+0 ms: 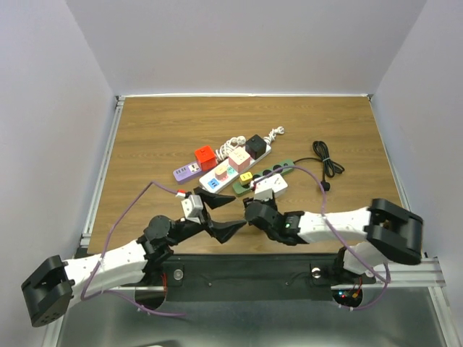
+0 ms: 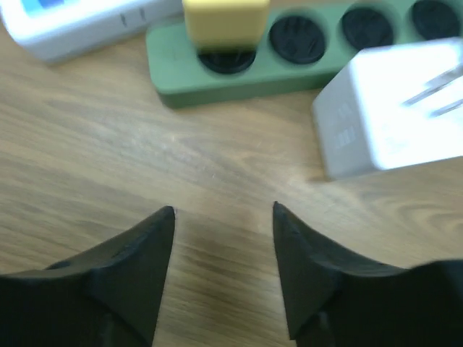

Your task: Insert the plug

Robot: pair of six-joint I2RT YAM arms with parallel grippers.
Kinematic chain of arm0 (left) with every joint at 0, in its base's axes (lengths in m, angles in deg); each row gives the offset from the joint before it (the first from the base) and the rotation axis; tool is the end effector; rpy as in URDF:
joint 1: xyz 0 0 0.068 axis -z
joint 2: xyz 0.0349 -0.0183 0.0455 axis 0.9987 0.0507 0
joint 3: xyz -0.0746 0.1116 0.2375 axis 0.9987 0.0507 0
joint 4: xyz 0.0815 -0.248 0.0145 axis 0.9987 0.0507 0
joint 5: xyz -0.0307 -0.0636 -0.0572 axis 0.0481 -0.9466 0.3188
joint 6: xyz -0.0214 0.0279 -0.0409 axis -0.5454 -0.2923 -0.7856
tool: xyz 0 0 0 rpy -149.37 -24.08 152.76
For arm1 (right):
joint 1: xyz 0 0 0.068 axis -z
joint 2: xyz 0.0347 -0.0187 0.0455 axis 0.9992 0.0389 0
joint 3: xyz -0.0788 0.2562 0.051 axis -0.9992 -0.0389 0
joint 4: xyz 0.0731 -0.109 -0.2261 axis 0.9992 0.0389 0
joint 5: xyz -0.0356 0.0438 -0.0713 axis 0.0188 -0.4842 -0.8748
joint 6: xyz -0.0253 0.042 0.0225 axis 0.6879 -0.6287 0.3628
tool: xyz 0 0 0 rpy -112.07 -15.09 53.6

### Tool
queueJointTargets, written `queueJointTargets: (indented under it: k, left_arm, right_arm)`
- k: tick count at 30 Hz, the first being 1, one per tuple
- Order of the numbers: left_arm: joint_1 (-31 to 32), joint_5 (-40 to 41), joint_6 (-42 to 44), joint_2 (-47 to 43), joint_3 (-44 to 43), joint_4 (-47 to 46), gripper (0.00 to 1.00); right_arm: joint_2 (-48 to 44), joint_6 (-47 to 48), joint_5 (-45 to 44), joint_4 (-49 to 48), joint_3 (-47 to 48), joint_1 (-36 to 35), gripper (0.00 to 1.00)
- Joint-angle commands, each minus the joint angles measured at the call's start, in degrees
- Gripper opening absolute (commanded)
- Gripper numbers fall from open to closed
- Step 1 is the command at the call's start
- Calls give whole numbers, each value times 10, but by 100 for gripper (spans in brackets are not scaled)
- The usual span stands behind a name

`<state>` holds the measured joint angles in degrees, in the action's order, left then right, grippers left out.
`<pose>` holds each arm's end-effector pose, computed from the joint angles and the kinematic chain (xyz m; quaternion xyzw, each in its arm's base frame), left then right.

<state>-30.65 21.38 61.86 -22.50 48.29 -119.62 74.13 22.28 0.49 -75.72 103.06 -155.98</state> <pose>0.0799 -0.1345 0.2338 0.3003 0.4730 -0.5062 0.6557 0.1238 0.2468 0.1598 -0.1514 0.8661 0.0556 0.4732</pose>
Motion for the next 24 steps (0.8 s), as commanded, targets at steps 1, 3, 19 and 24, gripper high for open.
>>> queueJointTargets:
  k: [1, 3, 19, 24]
  left_arm:
    - [-21, 156, 28, -4, -7, 18, 95]
    - [-21, 169, 27, -3, -9, 22, 96]
    - [-5, 228, 73, 269, -153, 8, 95]
    - [6, 207, 99, 356, -226, -8, 94]
  right_arm:
    - [-104, 57, -88, -4, 5, -17, 67]
    - [-147, 79, -116, -4, 4, -10, 74]
    - [-317, 138, -34, -77, -66, 237, 100]
    - [-324, 140, 2, -112, -86, 293, 100]
